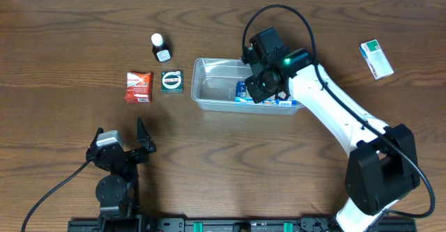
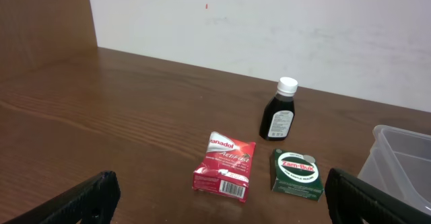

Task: Pack container
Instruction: 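Lower the blue box into the container and lay it flat, then open the right gripper, release the box, and lift away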

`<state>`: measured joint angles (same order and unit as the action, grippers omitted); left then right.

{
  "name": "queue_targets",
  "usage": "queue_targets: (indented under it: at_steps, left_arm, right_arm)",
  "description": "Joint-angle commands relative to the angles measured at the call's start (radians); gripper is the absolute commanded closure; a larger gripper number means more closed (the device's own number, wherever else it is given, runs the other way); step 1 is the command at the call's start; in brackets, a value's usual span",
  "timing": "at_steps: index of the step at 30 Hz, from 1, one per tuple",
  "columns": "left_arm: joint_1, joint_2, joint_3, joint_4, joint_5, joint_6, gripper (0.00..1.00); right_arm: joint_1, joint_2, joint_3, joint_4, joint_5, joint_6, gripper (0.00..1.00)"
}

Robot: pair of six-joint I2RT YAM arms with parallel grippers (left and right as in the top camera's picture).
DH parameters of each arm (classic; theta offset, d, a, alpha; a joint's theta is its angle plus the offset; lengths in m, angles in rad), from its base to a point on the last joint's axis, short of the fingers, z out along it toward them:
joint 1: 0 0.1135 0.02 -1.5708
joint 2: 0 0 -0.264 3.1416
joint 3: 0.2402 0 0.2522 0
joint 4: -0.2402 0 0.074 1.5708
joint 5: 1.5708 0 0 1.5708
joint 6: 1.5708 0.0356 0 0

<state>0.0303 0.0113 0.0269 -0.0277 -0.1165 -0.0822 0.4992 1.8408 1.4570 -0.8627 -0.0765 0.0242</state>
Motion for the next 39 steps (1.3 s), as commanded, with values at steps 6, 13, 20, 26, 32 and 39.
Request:
queue_targets:
  at_steps: [6, 13, 20, 26, 32, 39]
  left_arm:
    - [0.004, -0.001, -0.023, -0.034, -0.023, -0.006, 0.02]
    - [0.004, -0.001, -0.023, -0.034, -0.023, -0.005, 0.02]
    - [0.004, -0.001, -0.023, -0.034, -0.023, -0.005, 0.02]
    - [0.004, -0.001, -0.023, -0.034, -0.023, -0.005, 0.02]
    - [0.004, -0.001, -0.023, -0.034, -0.023, -0.005, 0.02]
    - [0.004, -0.001, -0.023, -0.034, -0.023, -0.006, 0.02]
  right_arm:
    - [0.009, -0.023, 0.001, -0.091, -0.032, 0.027, 0.99]
    - [0.001, -0.022, -0.006, -0.113, -0.025, 0.004, 0.99]
    - [-0.002, -0.022, -0.086, -0.051, -0.025, 0.004, 0.99]
    - [-0.028, -0.022, -0.138, -0.024, -0.025, 0.002, 0.99]
    - [-0.046, -0.023, -0.109, -0.015, -0.026, -0.008, 0.99]
    - [-0.047, -0.025, 0.022, -0.104, -0.033, -0.052, 0.99]
